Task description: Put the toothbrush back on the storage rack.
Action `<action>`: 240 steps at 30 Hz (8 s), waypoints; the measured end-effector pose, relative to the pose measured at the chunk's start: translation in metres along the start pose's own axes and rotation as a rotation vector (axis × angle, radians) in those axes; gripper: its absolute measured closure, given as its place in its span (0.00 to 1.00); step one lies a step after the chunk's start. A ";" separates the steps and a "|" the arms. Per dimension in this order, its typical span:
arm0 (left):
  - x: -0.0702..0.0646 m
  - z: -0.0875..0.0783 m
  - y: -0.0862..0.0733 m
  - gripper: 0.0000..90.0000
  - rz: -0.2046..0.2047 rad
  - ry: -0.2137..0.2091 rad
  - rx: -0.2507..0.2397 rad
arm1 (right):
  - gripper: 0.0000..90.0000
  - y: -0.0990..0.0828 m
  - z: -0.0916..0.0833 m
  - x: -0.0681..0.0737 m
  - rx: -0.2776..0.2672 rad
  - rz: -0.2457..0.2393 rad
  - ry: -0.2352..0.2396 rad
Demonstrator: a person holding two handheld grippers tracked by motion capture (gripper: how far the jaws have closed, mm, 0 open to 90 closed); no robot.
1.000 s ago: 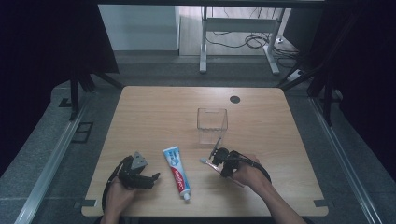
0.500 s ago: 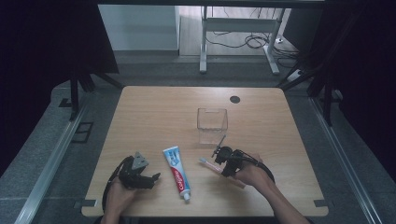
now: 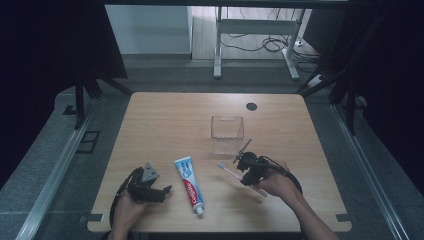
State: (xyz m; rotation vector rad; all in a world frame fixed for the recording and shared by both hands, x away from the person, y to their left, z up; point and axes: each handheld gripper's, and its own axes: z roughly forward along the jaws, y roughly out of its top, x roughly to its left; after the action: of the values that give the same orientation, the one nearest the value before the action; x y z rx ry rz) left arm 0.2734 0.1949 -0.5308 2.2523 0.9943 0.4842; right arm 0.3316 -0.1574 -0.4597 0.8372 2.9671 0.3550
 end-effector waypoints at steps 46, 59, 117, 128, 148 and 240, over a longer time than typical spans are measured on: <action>0.002 -0.002 0.001 0.15 -0.027 -0.015 -0.036 | 0.88 0.034 -0.064 -0.032 -0.213 0.063 -0.027; 0.002 -0.003 0.002 0.15 -0.028 -0.012 -0.040 | 0.88 0.054 -0.064 -0.037 -0.305 0.092 -0.035; 0.004 -0.005 0.002 0.15 -0.032 -0.005 -0.052 | 0.88 0.097 -0.040 -0.082 -0.553 0.181 -0.148; 0.004 -0.004 0.002 0.15 -0.030 -0.003 -0.046 | 0.88 0.097 -0.016 -0.087 -0.516 0.193 -0.145; 0.004 -0.004 0.002 0.15 -0.030 -0.007 -0.037 | 0.88 0.096 0.007 -0.091 -0.427 0.180 -0.157; 0.007 -0.008 0.002 0.14 -0.159 -0.060 -0.119 | 0.00 -0.022 -0.038 -0.043 -0.616 0.111 -0.126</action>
State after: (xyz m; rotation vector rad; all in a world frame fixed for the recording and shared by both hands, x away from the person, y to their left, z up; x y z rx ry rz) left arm 0.2753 0.2021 -0.5231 2.0519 1.0755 0.3933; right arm 0.3530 -0.2060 -0.4286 0.8880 2.4589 1.0967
